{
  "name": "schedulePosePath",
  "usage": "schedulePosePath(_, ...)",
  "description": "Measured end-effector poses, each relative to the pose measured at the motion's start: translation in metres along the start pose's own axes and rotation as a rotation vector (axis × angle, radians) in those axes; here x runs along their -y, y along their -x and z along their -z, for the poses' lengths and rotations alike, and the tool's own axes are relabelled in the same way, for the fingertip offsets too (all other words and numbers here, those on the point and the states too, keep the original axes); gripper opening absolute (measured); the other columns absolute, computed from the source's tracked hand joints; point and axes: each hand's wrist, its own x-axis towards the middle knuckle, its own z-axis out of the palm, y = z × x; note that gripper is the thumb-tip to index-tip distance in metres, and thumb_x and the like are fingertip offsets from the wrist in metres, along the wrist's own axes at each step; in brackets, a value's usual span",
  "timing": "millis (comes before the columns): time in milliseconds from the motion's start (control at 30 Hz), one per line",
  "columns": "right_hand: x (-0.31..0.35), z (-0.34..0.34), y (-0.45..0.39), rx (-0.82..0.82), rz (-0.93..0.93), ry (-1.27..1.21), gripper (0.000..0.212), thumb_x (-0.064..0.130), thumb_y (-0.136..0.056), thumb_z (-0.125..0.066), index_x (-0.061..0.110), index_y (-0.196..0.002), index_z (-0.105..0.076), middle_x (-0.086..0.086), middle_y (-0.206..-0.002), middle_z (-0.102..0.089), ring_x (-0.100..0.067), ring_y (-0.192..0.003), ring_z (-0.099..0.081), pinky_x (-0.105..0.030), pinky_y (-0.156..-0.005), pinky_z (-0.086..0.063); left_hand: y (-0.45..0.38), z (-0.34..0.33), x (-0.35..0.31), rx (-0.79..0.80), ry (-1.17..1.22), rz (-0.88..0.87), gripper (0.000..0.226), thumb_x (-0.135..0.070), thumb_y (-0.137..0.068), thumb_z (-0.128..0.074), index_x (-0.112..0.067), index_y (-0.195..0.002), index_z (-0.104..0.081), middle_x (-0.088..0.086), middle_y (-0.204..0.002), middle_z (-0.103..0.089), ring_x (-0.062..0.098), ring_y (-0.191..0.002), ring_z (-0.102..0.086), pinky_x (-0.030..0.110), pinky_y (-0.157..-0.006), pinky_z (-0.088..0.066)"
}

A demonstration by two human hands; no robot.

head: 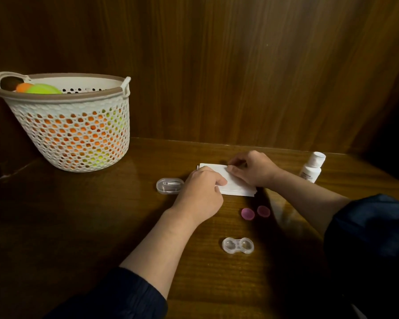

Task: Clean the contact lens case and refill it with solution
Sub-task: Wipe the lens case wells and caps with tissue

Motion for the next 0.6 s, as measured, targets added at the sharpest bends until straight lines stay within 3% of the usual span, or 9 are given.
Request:
schedulePosePath(67, -0.0002, -0.0021, -0.0017, 0.003, -0.01, -0.063, 0.016, 0.037, -0.102, -0.072, 0.028, -0.114, -0.077, 0.006, -0.11, -0.075, -0.017, -0.111, -0.067, -0.028, -0.085, -0.052, 0.0001, 0.0005, -0.0002, 0.005, 0.0, -0.001, 0.037, -0.002, -0.103, -0.06, -0.023, -0.129, -0.075, -0.009, -0.135, -0.063, 0.012, -0.131, -0.055, 0.023, -0.101, -0.044)
schedulePosePath(167, -0.0026, -0.0036, -0.0024, -0.057, 0.015, -0.089, 0.002, 0.031, -0.1, -0.076, 0.031, -0.102, -0.077, 0.012, -0.1, -0.073, -0.011, -0.103, -0.066, -0.02, -0.08, -0.048, 0.0, 0.0014, -0.0008, 0.006, 0.01, -0.001, 0.037, -0.001, -0.103, -0.06, -0.022, -0.13, -0.075, -0.008, -0.136, -0.063, 0.013, -0.131, -0.055, 0.024, -0.103, -0.046)
schedulePosePath(367, -0.0076, -0.0043, 0.0026, -0.161, 0.085, -0.052, 0.004, 0.025, -0.095, -0.082, 0.028, -0.093, -0.084, 0.025, -0.083, -0.07, 0.009, -0.082, -0.063, 0.004, -0.062, -0.041, 0.0009, 0.0035, -0.0027, 0.009, 0.006, -0.001, 0.037, -0.002, -0.104, -0.059, -0.021, -0.131, -0.074, -0.006, -0.137, -0.063, 0.014, -0.132, -0.056, 0.031, -0.109, -0.05)
schedulePosePath(533, -0.0063, -0.0046, 0.0018, -0.173, 0.064, -0.056, 0.009, 0.032, -0.093, -0.083, 0.029, -0.084, -0.081, 0.021, -0.082, -0.073, 0.002, -0.082, -0.067, -0.004, -0.063, -0.043, 0.0023, 0.004, -0.0029, 0.018, 0.011, -0.004, 0.038, -0.002, -0.104, -0.058, -0.021, -0.132, -0.074, -0.006, -0.138, -0.062, 0.014, -0.132, -0.055, 0.03, -0.11, -0.049)
schedulePosePath(600, -0.0036, -0.0051, 0.0017, -0.17, 0.06, -0.036, 0.009, 0.032, -0.095, -0.081, 0.027, -0.087, -0.082, 0.016, -0.086, -0.075, -0.004, -0.087, -0.067, -0.016, -0.07, -0.05, 0.0024, 0.0043, -0.0019, 0.02, 0.017, -0.005, 0.037, -0.002, -0.104, -0.059, -0.021, -0.132, -0.074, -0.006, -0.137, -0.062, 0.014, -0.132, -0.055, 0.029, -0.11, -0.049)
